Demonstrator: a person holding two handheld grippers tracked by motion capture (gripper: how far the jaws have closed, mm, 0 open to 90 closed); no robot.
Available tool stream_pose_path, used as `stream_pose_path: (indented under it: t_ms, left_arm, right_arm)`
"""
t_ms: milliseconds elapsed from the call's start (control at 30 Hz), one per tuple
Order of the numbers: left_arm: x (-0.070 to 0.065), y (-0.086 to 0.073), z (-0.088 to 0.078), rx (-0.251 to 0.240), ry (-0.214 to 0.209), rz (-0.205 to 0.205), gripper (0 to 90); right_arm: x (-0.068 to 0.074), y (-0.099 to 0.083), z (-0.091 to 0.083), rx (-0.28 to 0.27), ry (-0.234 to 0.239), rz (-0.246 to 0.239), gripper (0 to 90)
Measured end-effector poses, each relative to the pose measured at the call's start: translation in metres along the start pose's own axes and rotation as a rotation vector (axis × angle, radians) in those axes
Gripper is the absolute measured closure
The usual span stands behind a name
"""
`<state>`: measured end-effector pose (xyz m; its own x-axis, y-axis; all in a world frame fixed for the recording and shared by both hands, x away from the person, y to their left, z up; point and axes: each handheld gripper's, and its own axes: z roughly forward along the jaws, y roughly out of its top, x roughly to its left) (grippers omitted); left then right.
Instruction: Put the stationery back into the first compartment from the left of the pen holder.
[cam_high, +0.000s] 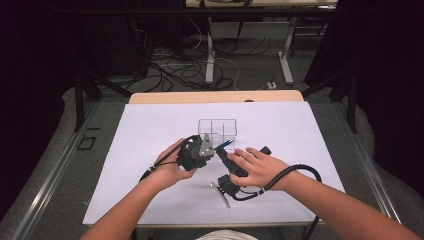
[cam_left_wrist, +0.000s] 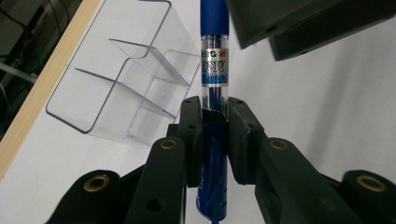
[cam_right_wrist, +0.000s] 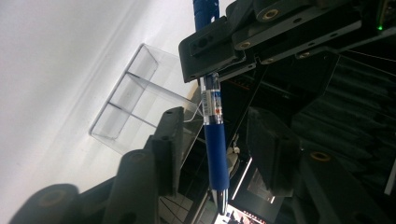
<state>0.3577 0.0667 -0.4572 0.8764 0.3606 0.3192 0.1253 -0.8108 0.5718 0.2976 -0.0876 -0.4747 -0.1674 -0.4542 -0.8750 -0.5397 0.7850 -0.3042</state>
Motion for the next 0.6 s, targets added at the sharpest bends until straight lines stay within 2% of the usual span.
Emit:
stream_pose_path:
  t_ms: [133, 167, 267, 300, 400, 467, 567, 600]
  left_arm:
    - [0.006, -0.001, -0.002, -0.017, 0.006, -0.031, 77.7]
    - [0.007, -0.001, -0.003, -0.021, 0.002, -0.036, 77.7]
    - [0.011, -0.002, -0.004, -0.041, 0.008, -0.062, 77.7]
    - [0.012, -0.002, -0.005, -0.047, 0.017, -0.071, 77.7]
    - [0.016, -0.002, -0.007, -0.066, 0.032, -0.098, 77.7]
    - [0.019, -0.002, -0.009, -0.089, 0.036, -0.123, 77.7]
    - [0.024, -0.002, -0.011, -0.124, 0.046, -0.168, 77.7]
    - [0.026, -0.002, -0.012, -0.134, 0.045, -0.177, 77.7]
  right_arm:
    - [-0.001, -0.003, -0.001, 0.010, -0.026, -0.001, 48.5]
    - [0.000, -0.003, 0.000, 0.013, -0.030, 0.035, 47.3]
    - [-0.001, -0.006, -0.002, 0.034, -0.042, 0.058, 44.2]
    - [-0.002, -0.007, -0.002, 0.048, -0.039, 0.068, 44.1]
    - [-0.003, -0.011, -0.002, 0.027, -0.028, 0.095, 38.6]
    - [-0.002, -0.014, -0.002, 0.050, -0.028, 0.124, 39.6]
    - [-0.001, -0.018, 0.000, 0.032, -0.003, 0.157, 35.6]
    - [0.000, -0.019, 0.000, 0.033, -0.001, 0.166, 37.0]
